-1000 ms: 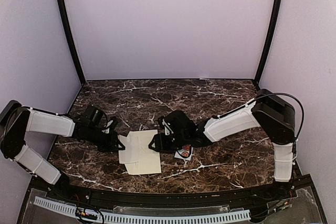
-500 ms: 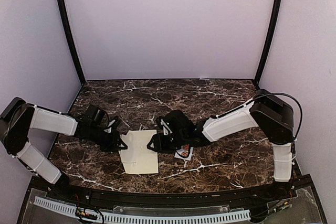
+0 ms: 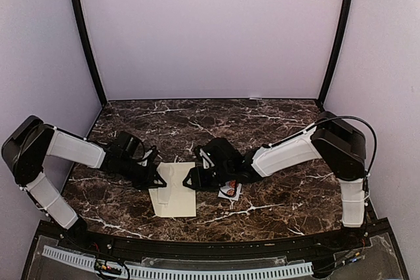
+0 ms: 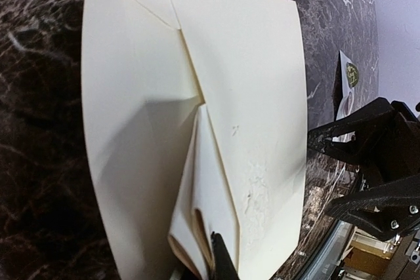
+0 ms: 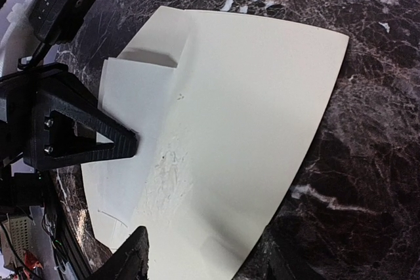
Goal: Place the letter into the envelope and seal it
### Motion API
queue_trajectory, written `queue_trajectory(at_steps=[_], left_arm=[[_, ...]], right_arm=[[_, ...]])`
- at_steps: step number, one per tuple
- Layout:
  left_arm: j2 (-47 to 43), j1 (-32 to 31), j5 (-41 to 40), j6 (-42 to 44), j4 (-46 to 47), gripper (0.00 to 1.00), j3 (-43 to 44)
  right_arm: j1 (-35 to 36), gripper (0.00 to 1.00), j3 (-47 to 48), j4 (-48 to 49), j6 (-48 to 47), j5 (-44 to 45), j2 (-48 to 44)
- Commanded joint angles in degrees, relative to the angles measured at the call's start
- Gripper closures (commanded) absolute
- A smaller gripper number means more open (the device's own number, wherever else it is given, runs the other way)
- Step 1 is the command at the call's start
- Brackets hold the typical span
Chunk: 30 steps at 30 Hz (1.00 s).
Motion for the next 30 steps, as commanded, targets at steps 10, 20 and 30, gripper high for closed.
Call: queue_trajectory(at_steps=[10,20,30], left_arm=[[-0.4,-2.8,-5.9,2.9,-3.5,0.99,4.9],[-7.3,-2.8,-12.9,7.1,-14.5,0.61,7.9],[-7.4,-2.8,-13.5,8.0,-15.1,0.55,8.4]], right_arm=[[0.6,0.46,-0.4,-0.7,-0.8,1.1,-1.5],[0.6,0.45,-1.2,-6.2,-2.9,7.3,-8.6],[0.6,0.45,-1.2,-5.7,-1.8,6.8,-8.3]])
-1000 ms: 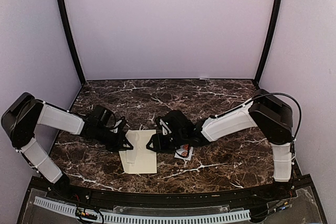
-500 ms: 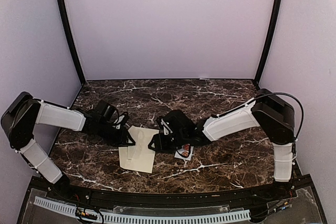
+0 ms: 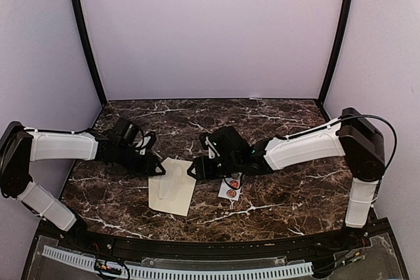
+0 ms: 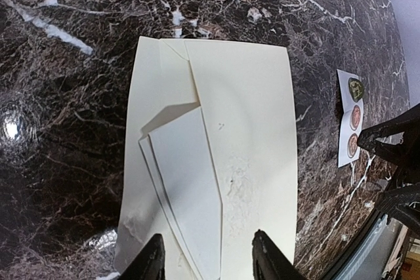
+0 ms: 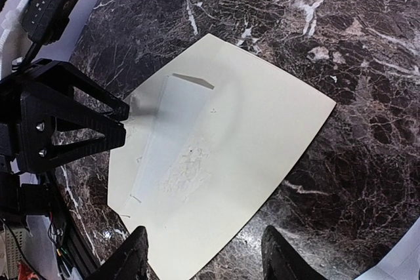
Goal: Place the letter into the envelope and seal it
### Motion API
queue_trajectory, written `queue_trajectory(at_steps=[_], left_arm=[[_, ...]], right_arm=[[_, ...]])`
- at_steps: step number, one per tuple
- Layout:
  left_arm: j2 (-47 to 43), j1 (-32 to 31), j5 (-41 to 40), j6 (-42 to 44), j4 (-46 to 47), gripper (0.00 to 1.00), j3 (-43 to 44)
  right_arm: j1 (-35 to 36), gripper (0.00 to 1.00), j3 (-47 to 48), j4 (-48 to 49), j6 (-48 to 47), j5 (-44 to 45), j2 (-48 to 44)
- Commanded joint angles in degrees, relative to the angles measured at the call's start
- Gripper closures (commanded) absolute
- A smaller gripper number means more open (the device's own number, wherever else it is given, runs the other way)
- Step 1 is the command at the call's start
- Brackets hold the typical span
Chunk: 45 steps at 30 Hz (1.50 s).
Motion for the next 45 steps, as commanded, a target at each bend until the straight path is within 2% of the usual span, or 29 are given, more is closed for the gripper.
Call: queue_trajectory(at_steps=[1,4,9,23,32,45], left_arm=[[0.7,-0.2,-0.3,1.1,-1.1,0.56,0.7],[1.8,-0.2,-0.2,1.2,-0.1,0.57,0.8],[4.2,-0.2,-0.5,1.5,0.2,0.67,1.5],[7.1,-0.2,-1.5,1.5,-0.3,0.69,2.1],[8.8,-0.2,-0.5,0.9,0.2,0.79,2.0],[11.7,-0.4,3.4,0.7,1.4,0.91,2.3]], right_arm=[[0.5,0.45,-0.2,0.7,0.6,-0.2,1.1],[0.6,0.46,-0.4,1.8,1.3,-1.5,2.3],[0.6,0.47,0.1,1.9,1.8,-2.0,4.3],[0.5,0.52,2.0,1.8,3.1,-2.4,9.0],[0.5,0.6,3.5,2.2,3.5,-3.2,11.3],[0.5,0.65,4.9,2.0,3.2,-3.7,13.0]])
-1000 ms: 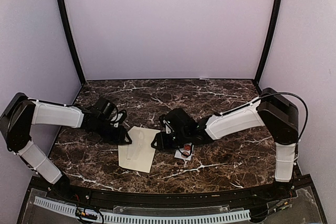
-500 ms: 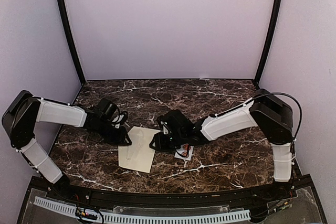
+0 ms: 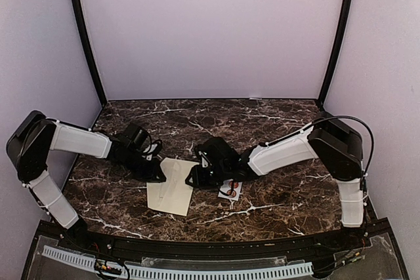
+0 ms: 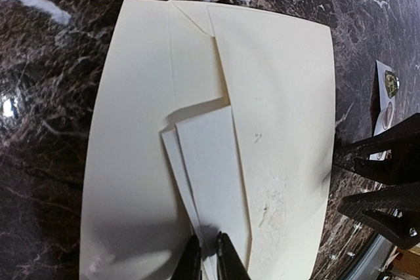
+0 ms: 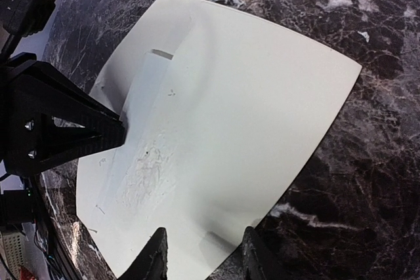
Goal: Place the letter into the envelope and seal it
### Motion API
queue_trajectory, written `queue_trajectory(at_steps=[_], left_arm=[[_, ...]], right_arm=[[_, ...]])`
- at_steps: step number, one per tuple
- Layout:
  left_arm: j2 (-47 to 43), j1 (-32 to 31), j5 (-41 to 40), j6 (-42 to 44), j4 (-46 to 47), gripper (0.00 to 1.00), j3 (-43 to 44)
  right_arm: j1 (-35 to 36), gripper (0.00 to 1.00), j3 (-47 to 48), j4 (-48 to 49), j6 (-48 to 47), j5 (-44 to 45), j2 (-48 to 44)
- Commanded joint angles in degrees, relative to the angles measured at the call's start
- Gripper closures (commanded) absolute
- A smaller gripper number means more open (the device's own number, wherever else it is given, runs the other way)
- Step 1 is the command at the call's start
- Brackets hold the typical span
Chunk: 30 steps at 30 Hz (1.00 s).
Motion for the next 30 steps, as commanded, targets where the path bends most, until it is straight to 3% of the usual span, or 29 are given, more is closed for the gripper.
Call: queue_trajectory(at_steps=[1,19,24,30], left_arm=[[1.5,-0.5,1.7,0.1,-0.6,0.92,0.4],[5.8,-4.3,3.1,0.3,-0.1,0.96,3.2],[3.8,-4.5,-0.7,1.1,-1.9,0.96,3.6],[-0.9,-4.5,-5.5,2.2,-5.1,0.78,4.5]], right_arm=[[0.4,0.65,1.0,-0.8,0.0,-0.7,2.5],[0.4,0.71,2.5,-2.0,-0.6,-0.6,3.1],[0.3,0.71,2.2,-2.3,-0.8,-0.4,2.2],[0.1,0.7,1.5,-2.8,-1.0,0.5,0.7]])
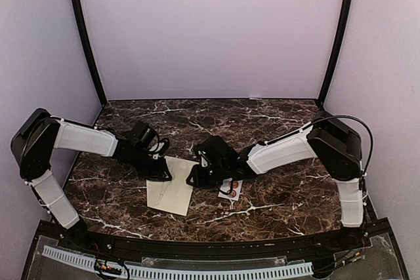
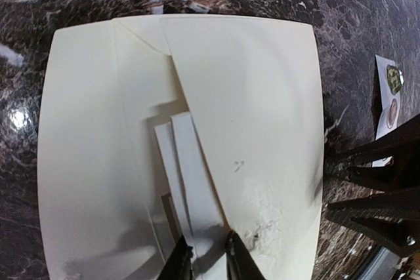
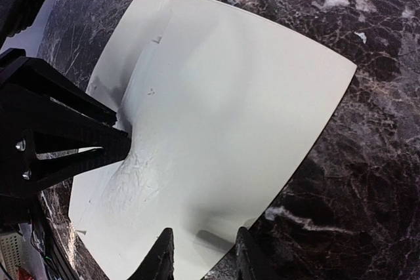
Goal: Place the letter into the envelope and seal it
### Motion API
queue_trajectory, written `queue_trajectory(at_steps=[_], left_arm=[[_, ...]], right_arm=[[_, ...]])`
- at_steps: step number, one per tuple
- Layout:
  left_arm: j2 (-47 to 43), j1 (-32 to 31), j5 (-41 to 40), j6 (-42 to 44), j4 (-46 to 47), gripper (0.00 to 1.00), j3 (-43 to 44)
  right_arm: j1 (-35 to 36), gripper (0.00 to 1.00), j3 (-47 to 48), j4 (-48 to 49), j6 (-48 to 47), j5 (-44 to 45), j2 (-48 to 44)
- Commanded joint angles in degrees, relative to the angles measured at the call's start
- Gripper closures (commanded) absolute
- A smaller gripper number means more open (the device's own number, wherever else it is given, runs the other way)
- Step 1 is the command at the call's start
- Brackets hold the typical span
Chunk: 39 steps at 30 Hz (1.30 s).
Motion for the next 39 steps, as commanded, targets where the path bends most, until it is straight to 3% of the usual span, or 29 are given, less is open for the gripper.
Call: queue_trajectory(at_steps=[1,8,14,22,33,39], left_arm=[[-3.7,-1.0,-3.4,1.5,-4.7,0.75,0.8],[-4.1,-1.0,-3.4,1.9,-4.9,0.71,0.2],[-2.1,-1.0,-1.2,1.2,-3.2,0.85,-0.5],[-0.1,-1.3,-1.0,0.8,-2.6,0.92,-1.2],[1.2,-2.4,1.9,-0.9,0.6,0.94,-2.0],[-5.6,-2.5,1.1,-0.8,-0.3,0.88,0.3]], right_arm=[[0.2,0.7,-0.2,-0.6,-0.6,0.5,-0.1],[0.0,0.7,-0.6,-1.2,-0.5,1.5,-0.6],[0.1,0.7,-0.5,-1.1,-0.4,1.3,-0.4],[0.0,0.7,0.0,-0.8,-0.3,0.9,0.3],[0.0,0.7,0.4,-0.2,-0.7,0.0,0.0],[-0.1,0.68,0.2,-3.0,-2.8,2.0,-5.8]])
